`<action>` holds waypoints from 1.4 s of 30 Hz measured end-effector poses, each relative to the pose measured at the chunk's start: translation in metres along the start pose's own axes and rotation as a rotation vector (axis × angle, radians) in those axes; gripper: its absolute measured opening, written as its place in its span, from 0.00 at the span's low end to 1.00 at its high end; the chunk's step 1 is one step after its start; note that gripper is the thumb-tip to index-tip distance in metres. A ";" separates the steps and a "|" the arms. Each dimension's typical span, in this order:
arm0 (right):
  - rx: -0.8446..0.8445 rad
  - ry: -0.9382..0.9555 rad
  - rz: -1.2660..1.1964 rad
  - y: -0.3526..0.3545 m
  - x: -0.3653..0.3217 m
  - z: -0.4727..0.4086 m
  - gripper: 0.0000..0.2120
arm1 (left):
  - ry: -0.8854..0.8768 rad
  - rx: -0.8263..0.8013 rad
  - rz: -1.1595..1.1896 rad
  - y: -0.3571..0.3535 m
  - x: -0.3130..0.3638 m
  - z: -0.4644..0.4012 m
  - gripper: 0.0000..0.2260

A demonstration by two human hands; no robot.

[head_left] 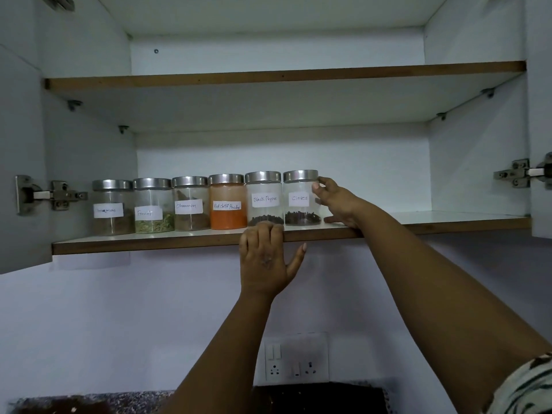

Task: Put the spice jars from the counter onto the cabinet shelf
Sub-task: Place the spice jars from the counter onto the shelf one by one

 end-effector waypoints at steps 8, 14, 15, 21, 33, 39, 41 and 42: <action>-0.081 -0.046 0.202 -0.003 0.005 -0.009 0.52 | 0.013 0.052 -0.016 -0.005 0.002 0.000 0.23; -0.066 -0.112 0.348 -0.003 0.011 -0.025 0.54 | 0.005 0.060 -0.030 -0.003 0.003 0.001 0.25; -0.069 -0.113 0.325 -0.001 0.012 -0.025 0.53 | 0.009 0.051 -0.031 -0.001 0.003 0.000 0.25; -0.058 -0.103 0.274 0.001 0.010 -0.018 0.53 | -0.057 -0.022 0.019 0.017 -0.009 -0.015 0.31; -0.078 -0.078 0.252 0.002 0.011 -0.017 0.48 | -0.033 0.028 0.024 0.013 -0.014 -0.015 0.24; -0.089 -0.071 0.264 0.004 0.011 -0.016 0.46 | -0.037 0.028 0.015 0.010 -0.015 -0.013 0.23; -0.093 -0.078 0.268 0.004 0.010 -0.015 0.46 | -0.035 0.028 0.007 0.010 -0.015 -0.013 0.23; -0.093 -0.080 0.264 0.004 0.010 -0.015 0.46 | -0.034 0.029 0.006 0.010 -0.014 -0.012 0.23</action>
Point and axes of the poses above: each hand's wrist, its own z-axis away from the middle knuckle, its own y-axis out of the back of the hand, x = y × z, the point moved 1 cm from there along -z, towards the middle knuckle
